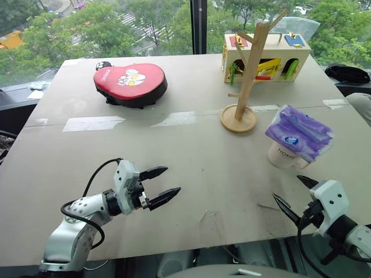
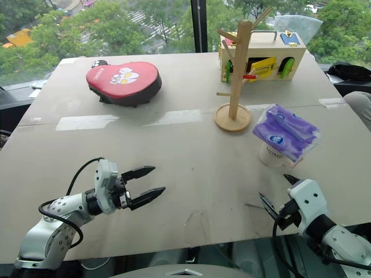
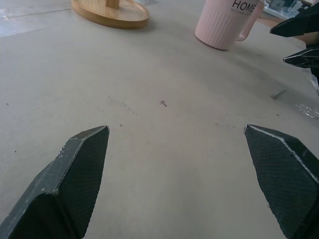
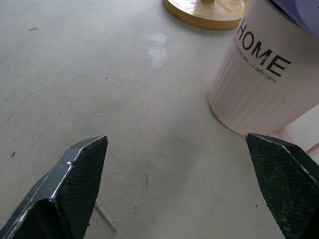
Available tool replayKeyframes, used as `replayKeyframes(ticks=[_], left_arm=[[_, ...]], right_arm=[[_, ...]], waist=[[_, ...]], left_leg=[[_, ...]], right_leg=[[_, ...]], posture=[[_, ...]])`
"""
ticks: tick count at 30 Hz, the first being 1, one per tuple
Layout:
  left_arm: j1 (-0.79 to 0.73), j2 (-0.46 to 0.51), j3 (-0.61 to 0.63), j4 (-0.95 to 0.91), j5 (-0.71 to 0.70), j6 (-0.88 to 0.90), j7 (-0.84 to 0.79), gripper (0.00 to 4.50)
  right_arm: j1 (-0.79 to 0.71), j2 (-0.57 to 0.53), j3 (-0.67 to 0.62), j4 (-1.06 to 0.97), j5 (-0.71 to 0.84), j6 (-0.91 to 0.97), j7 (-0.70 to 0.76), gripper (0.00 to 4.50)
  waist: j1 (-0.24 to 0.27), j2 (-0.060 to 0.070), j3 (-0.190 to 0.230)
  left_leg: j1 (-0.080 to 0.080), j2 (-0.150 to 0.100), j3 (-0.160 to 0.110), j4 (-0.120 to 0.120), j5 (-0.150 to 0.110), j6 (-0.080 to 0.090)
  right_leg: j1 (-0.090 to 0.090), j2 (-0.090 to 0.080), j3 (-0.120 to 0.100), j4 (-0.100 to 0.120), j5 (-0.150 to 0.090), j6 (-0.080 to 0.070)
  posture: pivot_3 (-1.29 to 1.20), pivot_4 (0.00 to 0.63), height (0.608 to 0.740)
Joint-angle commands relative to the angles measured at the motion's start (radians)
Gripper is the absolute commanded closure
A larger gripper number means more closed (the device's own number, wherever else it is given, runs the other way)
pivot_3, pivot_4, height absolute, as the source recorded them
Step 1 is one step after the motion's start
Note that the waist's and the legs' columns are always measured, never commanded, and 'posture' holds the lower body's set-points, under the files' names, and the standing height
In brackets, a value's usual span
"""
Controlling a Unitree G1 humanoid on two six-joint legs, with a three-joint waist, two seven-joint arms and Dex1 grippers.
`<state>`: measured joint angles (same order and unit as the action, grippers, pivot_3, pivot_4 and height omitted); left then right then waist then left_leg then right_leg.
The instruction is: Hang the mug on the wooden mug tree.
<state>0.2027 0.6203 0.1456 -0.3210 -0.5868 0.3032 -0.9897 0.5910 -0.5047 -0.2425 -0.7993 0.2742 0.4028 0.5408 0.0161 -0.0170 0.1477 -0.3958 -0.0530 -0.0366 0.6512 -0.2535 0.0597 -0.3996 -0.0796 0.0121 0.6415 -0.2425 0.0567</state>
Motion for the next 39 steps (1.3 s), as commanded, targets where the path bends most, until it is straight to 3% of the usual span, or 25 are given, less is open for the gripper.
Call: replayKeyframes(ticks=[1, 5, 13, 18, 24, 32, 35, 39], left_arm=[[-0.04, -0.004, -0.001, -0.02, -0.021, -0.019, -0.027, 0.06], [-0.133, -0.021, -0.024, -0.006, -0.063, -0.01, -0.077, 0.06], [-0.242, -0.021, -0.091, 0.034, -0.047, -0.036, -0.18, 0.06], [-0.29, -0.033, -0.124, 0.073, -0.034, -0.045, -0.201, 0.06], [-0.321, -0.052, -0.141, 0.08, -0.019, -0.048, -0.194, 0.06], [-0.267, -0.059, -0.127, 0.024, -0.019, -0.055, -0.147, 0.06], [-0.244, -0.066, -0.131, -0.002, -0.017, -0.055, -0.128, 0.0], [-0.242, -0.076, -0.136, -0.011, -0.012, -0.056, -0.109, 0.0]], right_arm=[[-0.02, 0.007, 0.015, 0.012, -0.056, -0.083, -0.021, 0.0], [0.006, 0.024, 0.026, 0.041, -0.149, -0.274, -0.031, 0.0], [0.114, 0.046, -0.187, 0.085, -0.345, -0.689, -0.085, 0.0], [0.026, 0.01, -0.193, 0.061, -0.495, -0.703, -0.1, 0.0], [-0.182, -0.041, -0.13, 0.135, -0.67, -0.651, -0.124, 0.0], [-0.281, -0.102, -0.115, 0.222, -0.719, -0.601, -0.098, 0.0], [-0.295, -0.108, -0.108, 0.229, -0.687, -0.58, -0.081, 0.81], [-0.308, -0.118, -0.107, 0.231, -0.666, -0.565, -0.063, 2.69]], waist=[[0.0, 0.0, 0.0], [0.003, 0.0, 0.0], [-0.003, 0.001, 0.0], [-0.004, 0.001, 0.0], [-0.002, 0.001, 0.0], [-0.002, 0.001, 0.0], [-0.002, 0.001, 0.0], [-0.001, 0.001, 0.0]], left_leg=[[0.0, 0.0, 0.0, 0.0, 0.0, 0.0], [-0.001, 0.0, 0.0, 0.001, 0.0, 0.0], [0.0, -0.001, 0.0, 0.001, 0.001, -0.002], [0.004, -0.001, 0.001, 0.001, 0.0, 0.0], [0.004, -0.001, 0.001, 0.001, 0.001, -0.002], [0.003, -0.002, 0.001, 0.001, 0.002, -0.004], [0.003, -0.002, 0.001, 0.001, 0.002, -0.003], [0.003, -0.001, 0.001, 0.001, 0.0, 0.0]], right_leg=[[0.0, 0.0, 0.0, 0.0, 0.0, 0.0], [0.0, 0.0, -0.001, 0.0, 0.0, 0.0], [0.0, 0.001, 0.0, 0.0, 0.0, 0.001], [0.004, 0.002, 0.001, 0.0, 0.0, 0.001], [0.004, 0.002, 0.001, 0.001, 0.0, 0.0], [0.004, 0.002, 0.001, 0.0, 0.0, 0.0], [0.004, 0.001, 0.001, 0.0, 0.0, 0.0], [0.004, 0.001, 0.001, 0.0, 0.0, 0.0]], posture=[[0.0, 0.15, 0.74], [0.0, 0.15, 0.74], [0.0, 0.15, 0.74], [0.0, 0.15, 0.74], [0.0, 0.15, 0.74], [0.0, 0.15, 0.74], [0.0, 0.15, 0.74], [0.0, 0.15, 0.74]])
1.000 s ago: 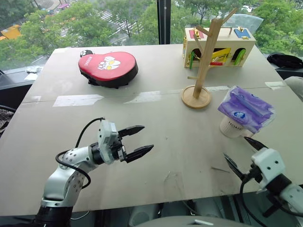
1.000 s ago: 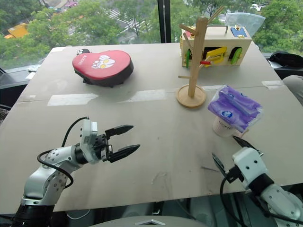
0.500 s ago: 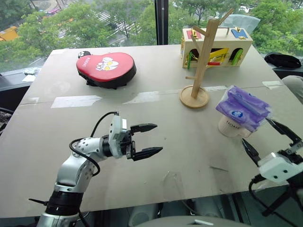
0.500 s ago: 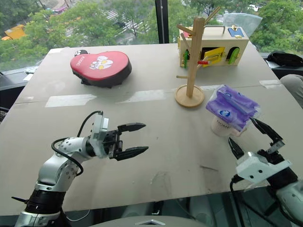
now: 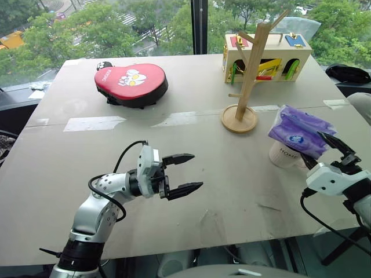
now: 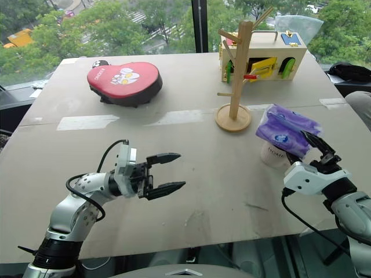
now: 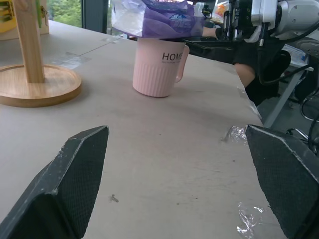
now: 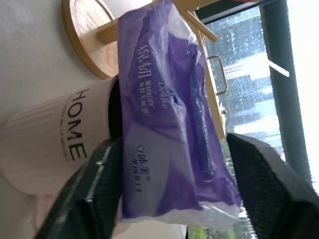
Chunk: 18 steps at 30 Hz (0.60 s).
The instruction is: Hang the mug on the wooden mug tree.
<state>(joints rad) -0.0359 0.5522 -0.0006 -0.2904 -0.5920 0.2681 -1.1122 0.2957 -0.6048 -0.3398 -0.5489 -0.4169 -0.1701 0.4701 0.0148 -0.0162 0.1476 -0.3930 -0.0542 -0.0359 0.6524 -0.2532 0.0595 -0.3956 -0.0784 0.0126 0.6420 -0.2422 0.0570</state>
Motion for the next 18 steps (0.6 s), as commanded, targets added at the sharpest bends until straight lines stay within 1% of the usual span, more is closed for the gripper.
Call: replayKeyframes(ticks=[1, 2, 4, 8, 11, 15, 18], left_arm=[[-0.003, -0.009, 0.009, -0.043, -0.006, -0.021, 0.016, 0.0], [-0.003, -0.011, 0.008, -0.044, -0.006, -0.021, 0.019, 0.0], [-0.005, -0.013, 0.007, -0.044, -0.005, -0.021, 0.021, 0.0], [-0.009, -0.015, 0.005, -0.038, -0.003, -0.028, 0.023, 0.0], [-0.012, -0.017, 0.003, -0.033, -0.002, -0.034, 0.022, 0.0], [-0.014, -0.019, 0.002, -0.031, -0.002, -0.038, 0.021, 0.0], [-0.02, -0.02, 0.001, -0.03, -0.002, -0.039, 0.02, 0.0]], right_arm=[[-0.014, -0.021, -0.01, -0.02, 0.026, 0.009, 0.009, 3.16], [-0.015, -0.023, -0.01, -0.02, 0.028, 0.012, 0.01, 3.65], [-0.017, -0.027, -0.009, -0.022, 0.033, 0.018, 0.011, 4.41], [-0.033, -0.02, -0.017, -0.039, 0.041, 0.03, 0.003, 4.41], [-0.068, -0.006, -0.05, -0.063, 0.062, 0.065, -0.019, 4.41], [-0.184, -0.002, -0.115, -0.07, 0.107, 0.167, -0.048, 4.41], [-0.273, -0.023, -0.15, -0.005, 0.141, 0.251, -0.05, 4.41]], waist=[[-0.001, 0.0, 0.0], [-0.001, 0.0, 0.0], [-0.001, 0.0, 0.0], [-0.001, 0.0, 0.0], [-0.001, 0.0, 0.0], [-0.001, 0.0, 0.0], [-0.001, 0.0, 0.0]], left_leg=[[0.0, 0.0, 0.0, 0.0, 0.0, 0.0], [0.0, 0.0, 0.0, 0.0, 0.0, 0.0], [0.0, 0.0, 0.0, 0.0, 0.0, 0.0], [0.0, 0.0, 0.0, 0.0, 0.001, -0.001], [0.0, 0.0, 0.0, 0.0, 0.001, -0.001], [0.0, 0.0, 0.0, 0.0, 0.0, -0.001], [0.0, 0.0, 0.0, 0.0, 0.001, -0.001]], right_leg=[[0.0, 0.0, 0.0, 0.0, 0.0, 0.0], [0.0, 0.0, 0.0, 0.0, 0.0, 0.0], [0.0, 0.0, 0.0, 0.0, 0.0, 0.0], [0.0, 0.0, 0.0, 0.0, 0.0, 0.0], [0.0, 0.0, 0.0, 0.0, 0.0, 0.0], [0.0, 0.0, 0.0, 0.0, 0.0, 0.0], [0.0, 0.0, 0.0, 0.0, 0.0, 0.0]], posture=[[0.0, 0.15, 0.74], [0.0, 0.15, 0.74], [0.0, 0.15, 0.74], [0.0, 0.15, 0.74], [0.0, 0.15, 0.74], [0.0, 0.15, 0.74], [0.0, 0.15, 0.74]])
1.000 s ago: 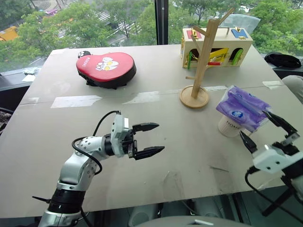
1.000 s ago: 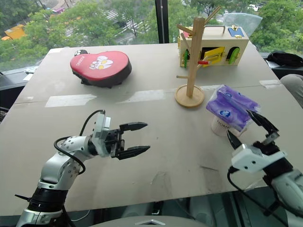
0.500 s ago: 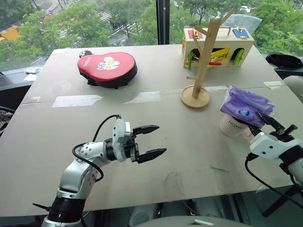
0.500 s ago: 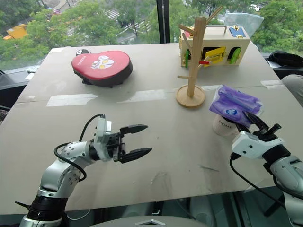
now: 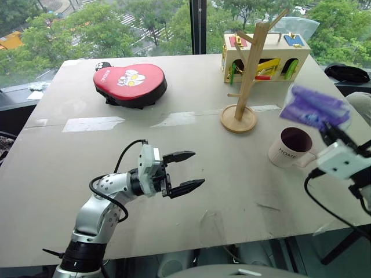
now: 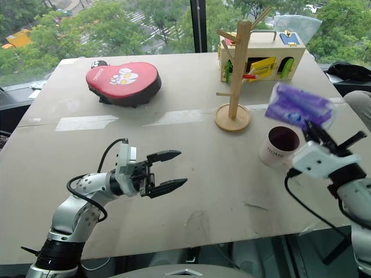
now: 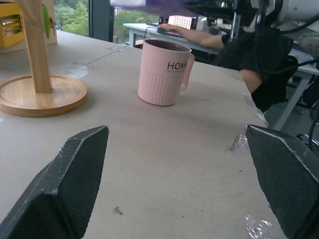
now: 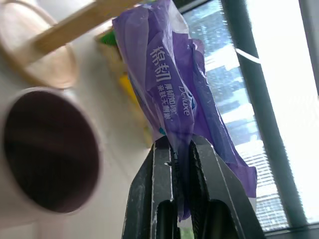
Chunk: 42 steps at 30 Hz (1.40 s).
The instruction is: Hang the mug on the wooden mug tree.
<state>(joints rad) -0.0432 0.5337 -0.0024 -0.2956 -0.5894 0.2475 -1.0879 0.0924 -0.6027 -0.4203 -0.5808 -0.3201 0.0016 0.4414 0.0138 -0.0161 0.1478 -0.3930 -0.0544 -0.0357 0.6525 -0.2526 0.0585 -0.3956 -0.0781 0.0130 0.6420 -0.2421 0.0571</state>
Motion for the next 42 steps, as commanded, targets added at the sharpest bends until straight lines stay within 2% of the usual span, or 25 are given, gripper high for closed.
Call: replayKeyframes(ticks=[1, 5, 10, 12, 13, 16, 17, 20, 24, 26, 28, 32, 35, 42], left_arm=[[-0.018, -0.003, 0.003, -0.022, -0.005, -0.019, -0.003, 0.0], [-0.029, -0.006, 0.002, -0.023, -0.005, -0.017, 0.002, 0.0], [-0.031, -0.007, 0.007, -0.034, -0.004, -0.016, 0.013, 0.0], [-0.031, -0.007, 0.01, -0.039, -0.003, -0.018, 0.017, 0.0], [-0.033, -0.007, 0.013, -0.04, -0.004, -0.017, 0.02, 0.0], [-0.04, -0.003, 0.02, -0.035, -0.017, -0.014, 0.015, 0.0], [-0.039, -0.002, 0.022, -0.033, -0.023, -0.014, 0.01, 0.0], [-0.033, 0.005, 0.022, -0.022, -0.032, -0.019, -0.018, 0.0], [-0.036, 0.024, 0.032, -0.003, -0.042, -0.017, -0.059, 0.0], [-0.047, 0.034, 0.036, 0.013, -0.044, -0.014, -0.075, 0.0], [-0.064, 0.04, 0.035, 0.029, -0.047, -0.009, -0.089, 0.0], [-0.096, 0.039, 0.024, 0.053, -0.044, 0.001, -0.113, 0.0], [-0.115, 0.041, 0.018, 0.06, -0.044, 0.01, -0.132, 0.0], [-0.143, 0.059, 0.027, 0.044, -0.067, 0.047, -0.162, 0.0]], right_arm=[[-0.094, -0.041, -0.072, 0.076, 0.048, 0.097, -0.017, 4.41], [-0.161, -0.111, -0.024, 0.315, 0.043, 0.116, -0.012, 4.41], [-0.27, -0.202, 0.159, 0.659, -0.023, 0.095, 0.024, 4.41], [-0.302, -0.222, 0.208, 0.76, -0.009, 0.059, 0.051, 3.77], [-0.31, -0.233, 0.222, 0.788, 0.0, 0.041, 0.062, 3.61], [-0.284, -0.275, 0.217, 0.758, 0.042, 0.024, 0.121, 2.12], [-0.268, -0.29, 0.205, 0.731, 0.052, 0.03, 0.133, 1.76], [-0.178, -0.302, 0.096, 0.55, 0.164, 0.183, 0.221, 0.11], [0.062, -0.246, -0.181, 0.135, 0.43, 0.587, 0.4, 0.05], [0.183, -0.191, -0.272, -0.056, 0.525, 0.737, 0.433, 0.05], [0.264, -0.111, -0.308, -0.214, 0.596, 0.848, 0.404, 0.05], [0.248, 0.095, -0.217, -0.359, 0.627, 0.979, 0.198, 0.05], [0.195, 0.22, -0.091, -0.333, 0.536, 0.978, 0.005, 0.05], [0.085, 0.309, 0.013, -0.125, 0.408, 0.833, -0.213, 0.05]], waist=[[0.0, 0.0, 0.0], [0.002, -0.001, 0.0], [-0.012, 0.001, 0.001], [-0.017, 0.001, 0.001], [-0.019, 0.002, 0.001], [-0.02, 0.004, 0.003], [-0.02, 0.004, 0.003], [-0.017, 0.004, 0.003], [0.001, 0.004, 0.002], [0.008, 0.004, 0.002], [0.009, 0.004, 0.002], [-0.004, 0.003, 0.002], [-0.005, 0.002, 0.001], [0.001, 0.003, 0.002]], left_leg=[[0.0, 0.0, 0.0, 0.0, 0.0, 0.0], [0.0, 0.0, 0.0, 0.0, 0.0, 0.0], [0.0, -0.001, 0.002, 0.0, 0.001, -0.001], [0.0, -0.001, 0.002, -0.001, 0.001, -0.001], [0.0, 0.0, 0.002, -0.001, 0.001, -0.001], [-0.001, 0.0, 0.002, -0.001, 0.001, -0.001], [-0.001, 0.0, 0.002, -0.001, 0.001, -0.001], [-0.001, 0.0, 0.001, -0.001, 0.0, 0.0], [-0.003, 0.0, -0.001, -0.001, -0.001, 0.002], [-0.003, 0.001, -0.004, -0.001, -0.002, 0.003], [-0.004, 0.001, -0.005, -0.001, -0.002, 0.003], [-0.003, 0.001, -0.005, 0.001, -0.002, 0.003], [-0.002, 0.001, -0.003, 0.001, -0.002, 0.003], [-0.003, -0.001, -0.003, 0.0, 0.001, -0.002]], right_leg=[[0.0, 0.0, 0.0, 0.0, 0.0, 0.0], [0.001, 0.0, -0.001, 0.0, 0.0, 0.0], [0.0, 0.0, 0.001, 0.0, 0.0, 0.0], [-0.001, 0.0, 0.001, 0.0, 0.0, 0.0], [-0.001, 0.0, 0.001, 0.0, 0.0, 0.0], [-0.001, 0.0, 0.001, 0.0, 0.0, 0.0], [-0.001, 0.0, 0.001, 0.0, 0.0, 0.0], [-0.001, -0.001, 0.001, 0.0, 0.0, 0.0], [-0.001, -0.001, -0.001, 0.0, 0.0, 0.0], [-0.001, 0.0, -0.003, -0.001, 0.0, 0.0], [-0.001, -0.001, -0.004, -0.001, 0.0, 0.0], [0.0, -0.001, -0.003, -0.001, 0.0, 0.0], [-0.001, -0.002, -0.002, -0.001, 0.0, 0.0], [-0.003, -0.002, -0.003, -0.001, 0.001, 0.0]], posture=[[0.0, 0.15, 0.74], [0.0, 0.15, 0.74], [0.0, 0.15, 0.74], [0.0, 0.15, 0.74], [0.0, 0.15, 0.74], [0.0, 0.15, 0.74], [0.0, 0.15, 0.74], [0.0, 0.15, 0.74], [0.0, 0.15, 0.74], [0.0, 0.15, 0.74], [0.0, 0.15, 0.74], [0.0, 0.15, 0.74], [0.0, 0.15, 0.74], [0.0, 0.15, 0.74]])
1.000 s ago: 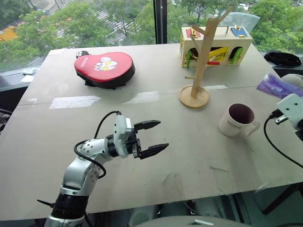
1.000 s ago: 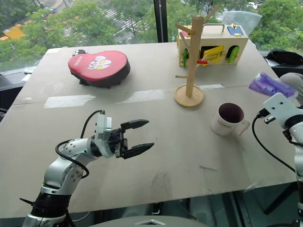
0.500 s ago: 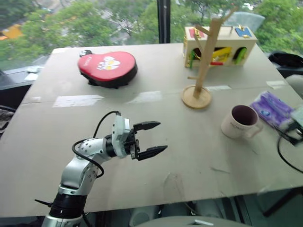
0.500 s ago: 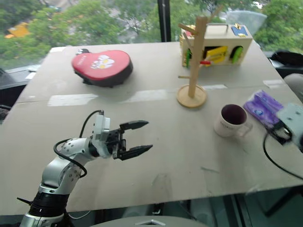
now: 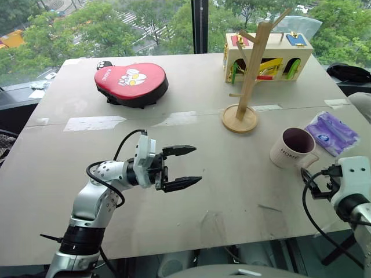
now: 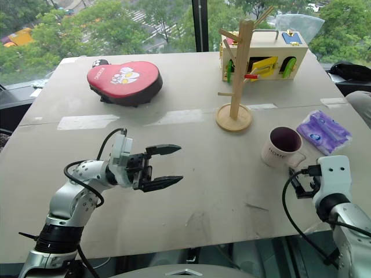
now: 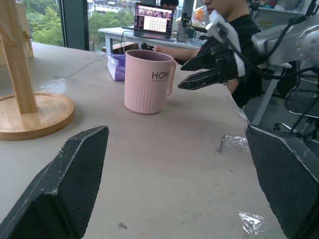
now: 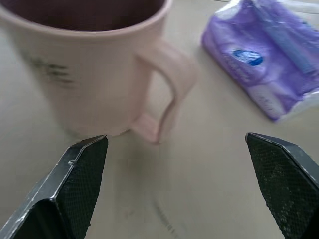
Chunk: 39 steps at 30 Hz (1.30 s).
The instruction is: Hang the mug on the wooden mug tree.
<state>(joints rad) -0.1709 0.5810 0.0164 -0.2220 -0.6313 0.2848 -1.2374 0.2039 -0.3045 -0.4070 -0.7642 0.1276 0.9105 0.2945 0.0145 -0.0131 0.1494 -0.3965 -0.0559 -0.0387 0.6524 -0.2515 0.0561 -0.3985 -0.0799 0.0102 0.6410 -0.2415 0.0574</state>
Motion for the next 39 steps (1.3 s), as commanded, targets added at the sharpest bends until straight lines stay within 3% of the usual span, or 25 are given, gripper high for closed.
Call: replayKeyframes(ticks=[1, 2, 4, 12, 13, 36, 39], left_arm=[[-0.016, 0.015, 0.008, -0.034, -0.024, 0.011, -0.014, 0.0], [-0.015, 0.017, 0.009, -0.041, -0.024, 0.013, -0.012, 0.0], [-0.01, 0.02, 0.015, -0.056, -0.028, 0.024, -0.001, 0.0], [0.013, 0.016, 0.035, -0.101, -0.028, 0.038, 0.051, 0.0], [0.016, 0.014, 0.036, -0.106, -0.029, 0.038, 0.058, 0.0], [0.02, 0.001, 0.016, -0.115, -0.029, 0.024, 0.105, 0.0], [0.016, 0.004, 0.018, -0.113, -0.029, 0.027, 0.104, 0.0]], right_arm=[[-0.04, 0.015, 0.002, 0.09, -0.045, -0.098, -0.08, 0.05], [-0.054, 0.016, 0.006, 0.124, -0.052, -0.126, -0.093, 0.05], [-0.077, 0.015, 0.015, 0.194, -0.057, -0.178, -0.102, 0.55], [-0.127, -0.003, 0.047, 0.329, -0.026, -0.311, -0.07, 4.31], [-0.132, -0.004, 0.047, 0.338, -0.017, -0.322, -0.062, 4.44], [-0.095, -0.137, 0.001, 0.318, 0.135, -0.384, 0.088, 4.44], [-0.094, -0.161, 0.02, 0.317, 0.15, -0.377, 0.112, 3.16]], waist=[[-0.001, 0.0, 0.0], [-0.002, 0.0, 0.0], [-0.002, 0.0, 0.0], [-0.002, 0.001, 0.0], [-0.003, 0.001, 0.0], [-0.003, 0.001, 0.001], [-0.003, 0.001, 0.001]], left_leg=[[0.0, 0.0, 0.0, 0.0, 0.0, 0.0], [0.0, 0.0, 0.0, -0.001, 0.0, 0.0], [0.0, 0.0, 0.001, -0.001, 0.0, 0.0], [0.0, 0.0, 0.001, -0.001, 0.0, 0.001], [0.0, 0.0, 0.001, -0.001, -0.001, 0.002], [0.001, 0.0, 0.001, -0.001, -0.001, 0.003], [0.001, 0.0, 0.001, -0.001, -0.002, 0.004]], right_leg=[[0.0, 0.0, 0.0, 0.0, 0.0, 0.0], [0.0, 0.0, 0.001, 0.0, 0.0, 0.0], [0.0, 0.001, 0.001, 0.0, 0.0, 0.0], [0.0, 0.001, 0.001, 0.001, 0.0, 0.0], [0.0, 0.001, 0.001, 0.001, 0.0, 0.0], [0.001, 0.002, 0.002, 0.001, 0.0, 0.0], [0.001, 0.002, 0.002, 0.001, 0.0, 0.0]], posture=[[0.0, 0.15, 0.74], [0.0, 0.15, 0.74], [0.0, 0.15, 0.74], [0.0, 0.15, 0.74], [0.0, 0.15, 0.74], [0.0, 0.15, 0.74], [0.0, 0.15, 0.74]])
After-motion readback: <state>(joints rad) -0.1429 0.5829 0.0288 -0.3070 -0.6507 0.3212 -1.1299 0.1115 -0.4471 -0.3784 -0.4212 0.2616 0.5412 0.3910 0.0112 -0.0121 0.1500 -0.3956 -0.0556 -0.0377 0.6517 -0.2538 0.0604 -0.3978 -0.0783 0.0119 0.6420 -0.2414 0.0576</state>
